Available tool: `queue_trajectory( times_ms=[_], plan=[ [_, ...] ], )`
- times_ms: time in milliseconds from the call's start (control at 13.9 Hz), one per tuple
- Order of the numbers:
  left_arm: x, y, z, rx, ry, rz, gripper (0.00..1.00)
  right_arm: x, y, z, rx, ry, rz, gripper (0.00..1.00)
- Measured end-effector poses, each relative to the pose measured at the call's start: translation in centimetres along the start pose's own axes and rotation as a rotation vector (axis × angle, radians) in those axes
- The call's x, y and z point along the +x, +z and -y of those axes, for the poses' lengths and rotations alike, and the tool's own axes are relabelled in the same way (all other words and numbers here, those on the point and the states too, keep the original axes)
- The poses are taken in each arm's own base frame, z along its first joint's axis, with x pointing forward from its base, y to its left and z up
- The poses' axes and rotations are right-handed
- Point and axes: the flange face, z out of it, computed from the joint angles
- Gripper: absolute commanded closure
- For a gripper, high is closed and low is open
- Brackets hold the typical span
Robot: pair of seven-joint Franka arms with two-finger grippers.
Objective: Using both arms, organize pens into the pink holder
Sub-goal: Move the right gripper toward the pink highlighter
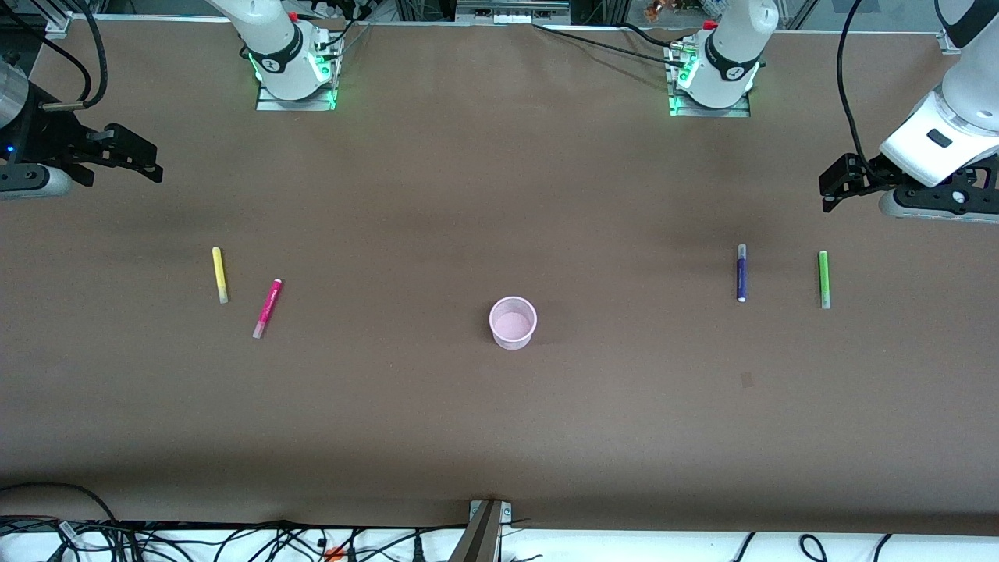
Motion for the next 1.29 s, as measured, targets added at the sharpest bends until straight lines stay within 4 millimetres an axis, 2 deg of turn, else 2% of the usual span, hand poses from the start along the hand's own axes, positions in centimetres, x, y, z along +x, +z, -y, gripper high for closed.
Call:
queue_trajectory(
  times_ms=[215, 503, 862, 933, 1149, 1292],
  plan=[
    [0.0, 0.0, 0.0, 0.0, 0.0, 0.0, 0.0, 0.1, 0.2, 0.2, -0.025, -0.017, 0.008, 0.0],
    [0.0, 0.0, 0.0, 0.0, 0.0, 0.0, 0.0, 0.4, -0.2, 2.3, -0.052, -0.056, 0.01, 0.0],
    [0.0, 0.0, 0.0, 0.0, 0.0, -0.001, 0.0, 1.0, 0.8, 2.3, -0.053, -0.058, 0.03, 0.0],
    [0.0, 0.0, 0.0, 0.0, 0.0, -0.001, 0.0, 1.5, 1.7, 2.3, -0.054, -0.058, 0.046, 0.0],
    [0.0, -0.1, 0.0, 0.0, 0.0, -0.001, 0.0, 3.8, 6.2, 1.9, -0.065, -0.051, 0.123, 0.0],
    [0.0, -0.1, 0.0, 0.0, 0.0, -0.001, 0.0, 5.0, 8.3, 1.6, -0.069, -0.046, 0.144, 0.0]
  ],
)
